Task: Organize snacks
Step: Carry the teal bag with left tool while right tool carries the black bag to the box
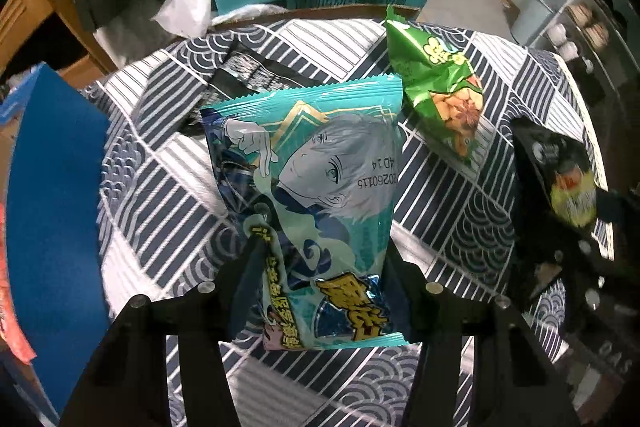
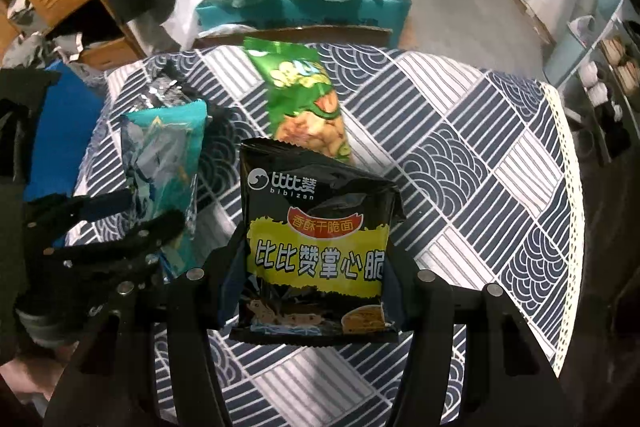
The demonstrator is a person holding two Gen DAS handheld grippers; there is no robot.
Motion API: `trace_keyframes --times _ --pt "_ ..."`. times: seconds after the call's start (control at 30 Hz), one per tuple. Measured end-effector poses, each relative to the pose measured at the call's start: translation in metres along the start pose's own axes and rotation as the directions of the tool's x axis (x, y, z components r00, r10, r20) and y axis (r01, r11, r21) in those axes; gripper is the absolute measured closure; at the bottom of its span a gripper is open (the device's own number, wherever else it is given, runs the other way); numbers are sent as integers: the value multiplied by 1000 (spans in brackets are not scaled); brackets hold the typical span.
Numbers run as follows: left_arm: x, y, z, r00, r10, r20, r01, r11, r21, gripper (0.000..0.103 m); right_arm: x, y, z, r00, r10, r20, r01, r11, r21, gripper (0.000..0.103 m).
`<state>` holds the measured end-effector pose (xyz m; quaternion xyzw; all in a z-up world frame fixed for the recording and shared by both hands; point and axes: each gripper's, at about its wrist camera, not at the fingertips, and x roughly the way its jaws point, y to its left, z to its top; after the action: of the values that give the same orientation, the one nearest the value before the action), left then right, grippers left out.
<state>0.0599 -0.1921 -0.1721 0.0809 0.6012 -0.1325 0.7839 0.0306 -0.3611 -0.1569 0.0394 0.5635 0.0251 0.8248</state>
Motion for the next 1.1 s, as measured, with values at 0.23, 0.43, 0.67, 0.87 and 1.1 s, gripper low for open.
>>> trace_keyframes --times 0.23,0.43,0.67,0.87,1.1 --pt "-34 24 -10 999 -7 49 6 1000 17 45 -13 24 0 1000 19 15 -19 999 -28 45" --pt "-68 52 -13 993 30 117 -33 999 26 45 -26 49 0 999 42 32 -40 998 -57 45" --pt "-101 89 -29 983 47 176 -48 999 1 45 -43 82 6 996 77 54 -72 993 -93 45" --pt "-122 122 -40 980 50 193 -46 999 -29 45 -62 115 16 988 127 90 -114 985 -133 45" --pt "-148 157 -46 969 58 242 -44 997 -65 45 -79 153 27 978 176 111 -154 972 -179 45"
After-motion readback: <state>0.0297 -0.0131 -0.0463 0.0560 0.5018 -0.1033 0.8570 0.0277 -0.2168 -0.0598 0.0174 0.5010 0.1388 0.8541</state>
